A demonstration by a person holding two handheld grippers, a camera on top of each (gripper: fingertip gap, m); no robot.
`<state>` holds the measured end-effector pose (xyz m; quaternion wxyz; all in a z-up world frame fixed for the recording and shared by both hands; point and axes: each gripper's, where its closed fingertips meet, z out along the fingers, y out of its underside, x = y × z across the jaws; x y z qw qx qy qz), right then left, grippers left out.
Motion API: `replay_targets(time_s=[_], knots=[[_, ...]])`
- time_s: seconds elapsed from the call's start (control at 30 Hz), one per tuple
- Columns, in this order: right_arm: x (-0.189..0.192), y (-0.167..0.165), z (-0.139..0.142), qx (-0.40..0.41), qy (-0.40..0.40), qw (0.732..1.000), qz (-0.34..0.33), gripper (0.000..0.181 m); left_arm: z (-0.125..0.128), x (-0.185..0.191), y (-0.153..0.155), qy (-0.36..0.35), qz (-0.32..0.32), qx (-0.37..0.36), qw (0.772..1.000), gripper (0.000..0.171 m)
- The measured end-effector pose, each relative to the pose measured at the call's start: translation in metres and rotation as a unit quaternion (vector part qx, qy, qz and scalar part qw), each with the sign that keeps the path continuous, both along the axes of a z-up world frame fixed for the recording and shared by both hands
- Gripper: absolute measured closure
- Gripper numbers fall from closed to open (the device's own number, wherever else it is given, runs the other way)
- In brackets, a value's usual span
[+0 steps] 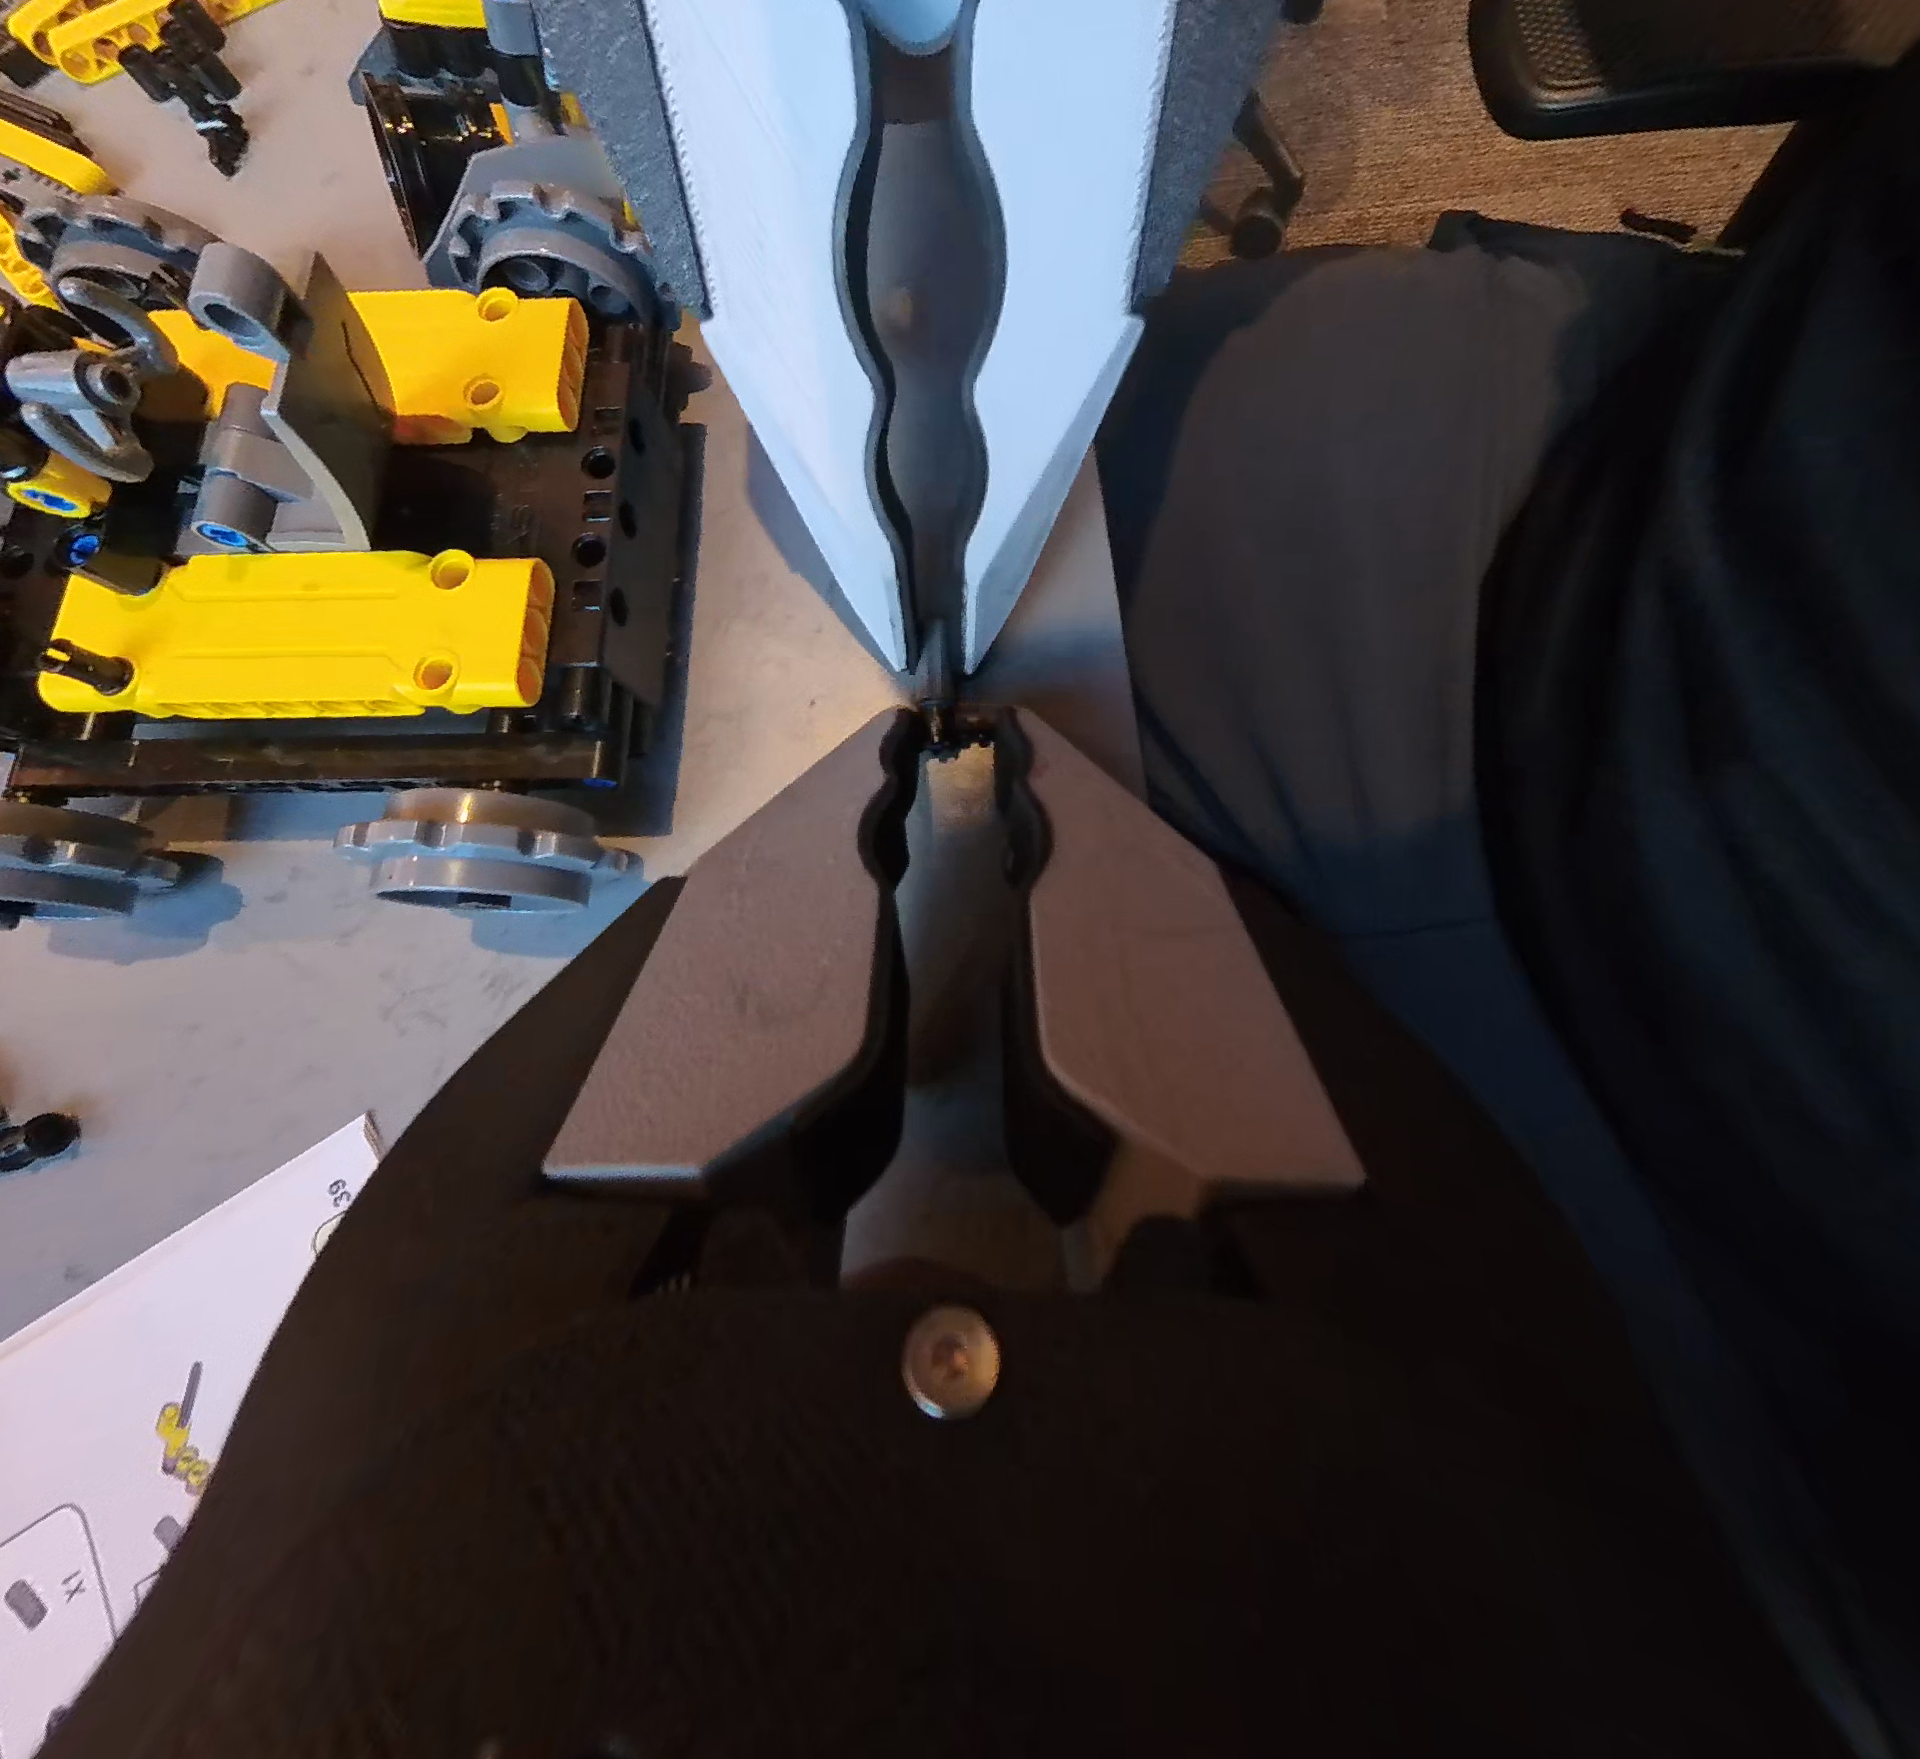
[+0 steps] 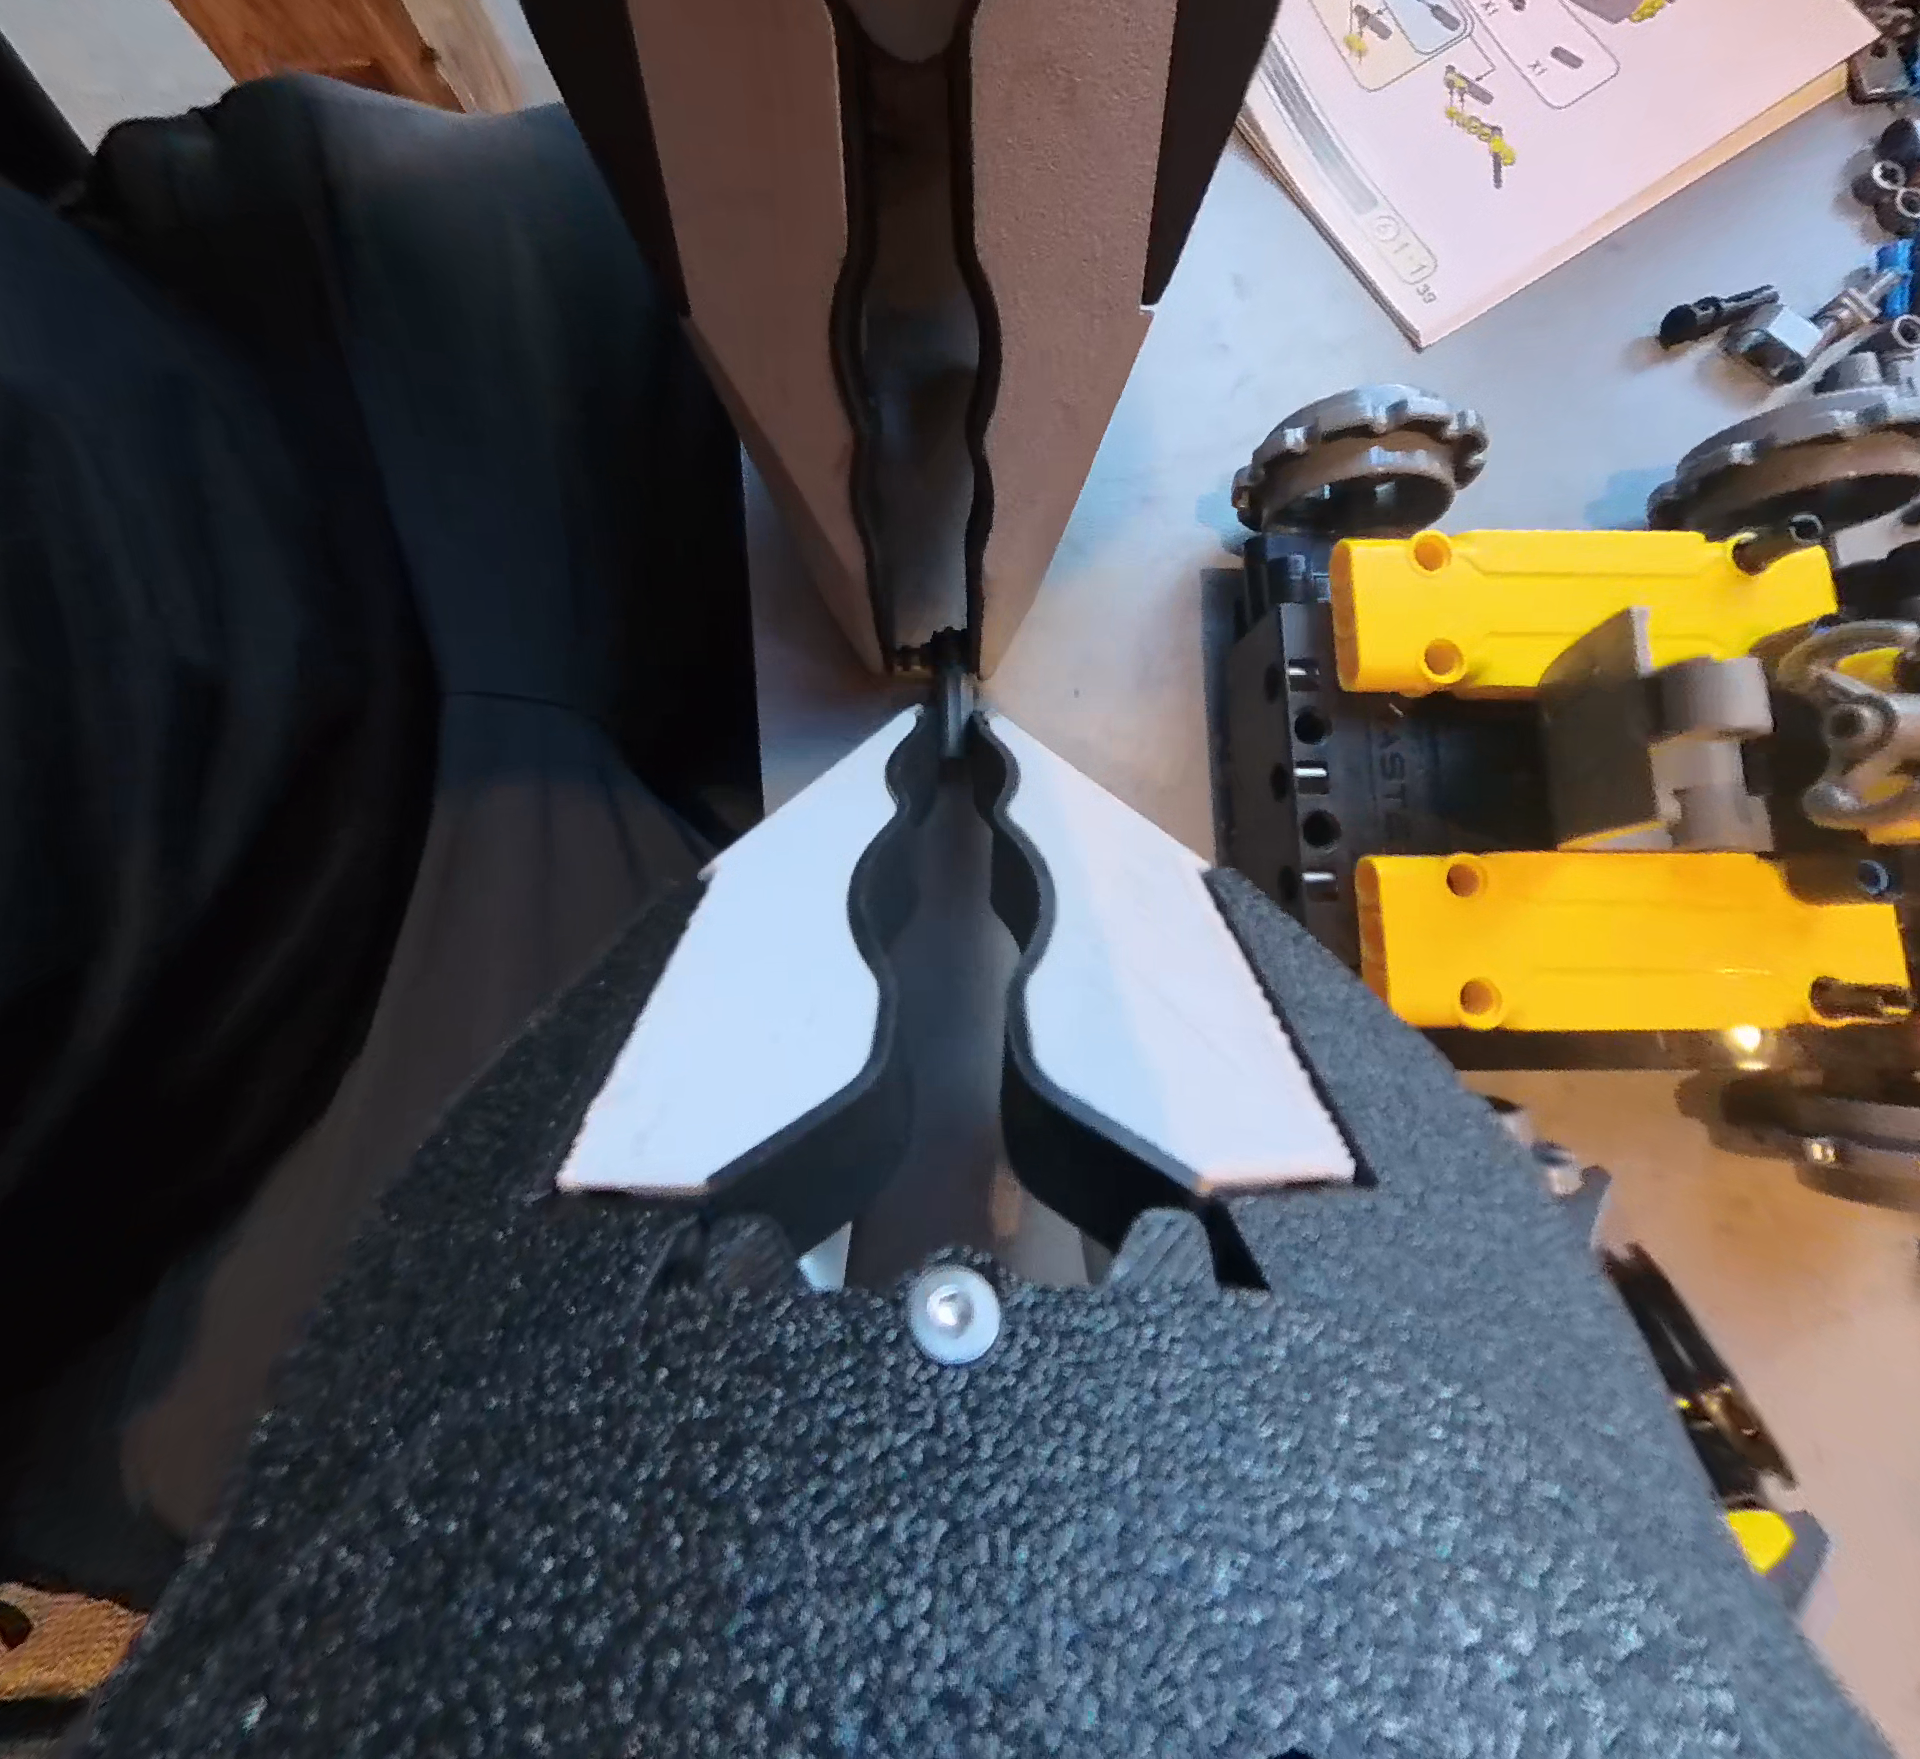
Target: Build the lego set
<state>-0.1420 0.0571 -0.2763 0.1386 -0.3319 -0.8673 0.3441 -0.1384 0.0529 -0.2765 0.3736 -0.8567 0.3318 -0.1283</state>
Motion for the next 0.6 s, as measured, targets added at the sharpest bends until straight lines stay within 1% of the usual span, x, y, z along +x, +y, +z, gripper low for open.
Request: replay_targets(time_s=[0.07, 0.27, 0.43, 0.5, 0.6], knots=[[-0.0007, 0.0002, -0.0001, 0.008, 0.002, 1.0, 0.0, 0.177, 0.0001, -0.0006, 0.0001, -0.002, 0.002, -0.002, 1.0, 0.158], [-0.0006, 0.0031, 0.0005, -0.001, 0.004, 1.0, -0.017, 0.175, 0.0001, -0.0007, 0.0019, -0.011, 0.006, -0.007, 1.0, 0.158], [0.0008, 0.0089, 0.0012, -0.007, 0.021, 0.998, -0.053, 0.168, 0.0005, -0.0008, 0.002, -0.025, 0.009, -0.018, 0.999, 0.158], [0.0039, 0.008, 0.0006, -0.013, 0.013, 0.998, -0.057, 0.174, 0.0007, -0.0013, 0.0021, -0.021, 0.011, -0.015, 1.0, 0.158], [0.0034, 0.0087, 0.001, -0.004, 0.022, 0.997, -0.07, 0.172, 0.0008, -0.0025, 0.0032, -0.013, 0.038, -0.011, 0.999, 0.158]])
